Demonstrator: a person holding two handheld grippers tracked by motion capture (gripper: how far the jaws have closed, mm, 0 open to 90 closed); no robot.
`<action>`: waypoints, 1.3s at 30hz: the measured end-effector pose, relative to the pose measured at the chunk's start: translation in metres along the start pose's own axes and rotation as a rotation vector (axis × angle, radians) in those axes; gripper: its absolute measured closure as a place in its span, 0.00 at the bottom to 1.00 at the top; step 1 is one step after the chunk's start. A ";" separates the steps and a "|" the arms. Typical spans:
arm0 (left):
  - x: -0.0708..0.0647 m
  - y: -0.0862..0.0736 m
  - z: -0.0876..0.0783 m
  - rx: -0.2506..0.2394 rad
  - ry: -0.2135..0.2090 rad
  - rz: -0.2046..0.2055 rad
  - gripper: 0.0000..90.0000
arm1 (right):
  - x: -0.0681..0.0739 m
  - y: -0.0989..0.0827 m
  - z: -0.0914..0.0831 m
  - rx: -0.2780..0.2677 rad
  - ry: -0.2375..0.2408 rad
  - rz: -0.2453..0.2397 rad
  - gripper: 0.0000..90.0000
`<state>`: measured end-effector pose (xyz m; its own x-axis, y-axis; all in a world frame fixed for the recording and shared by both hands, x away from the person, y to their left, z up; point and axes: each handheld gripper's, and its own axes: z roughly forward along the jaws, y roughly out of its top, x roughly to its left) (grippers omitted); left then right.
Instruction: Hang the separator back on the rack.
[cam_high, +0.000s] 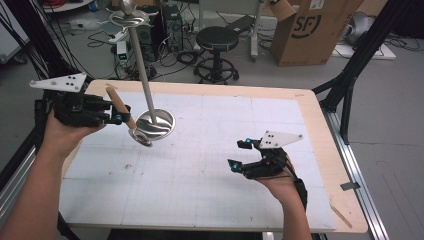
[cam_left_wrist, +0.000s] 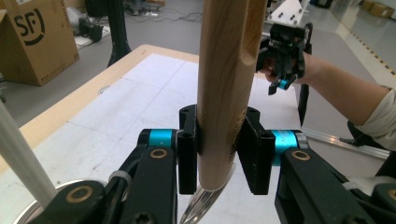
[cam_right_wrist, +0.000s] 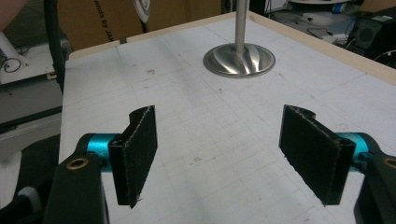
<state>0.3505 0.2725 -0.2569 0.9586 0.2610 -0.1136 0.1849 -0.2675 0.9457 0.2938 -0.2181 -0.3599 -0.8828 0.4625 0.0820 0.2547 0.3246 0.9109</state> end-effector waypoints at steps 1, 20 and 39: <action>0.002 0.002 -0.001 0.006 0.005 0.000 0.79 | 0.000 0.000 0.000 0.001 -0.001 -0.001 0.30; 0.033 0.042 -0.029 0.053 0.057 0.004 0.79 | -0.001 0.000 0.000 -0.001 0.001 0.003 0.30; 0.067 0.066 -0.042 0.077 0.085 -0.030 0.79 | -0.004 -0.001 0.006 0.021 0.001 0.006 0.30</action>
<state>0.4174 0.3114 -0.1894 0.9310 0.3471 -0.1126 0.2329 -0.3278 0.9156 0.2992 -0.2148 -0.3640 -0.8817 0.4635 0.0880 0.2683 0.3393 0.9016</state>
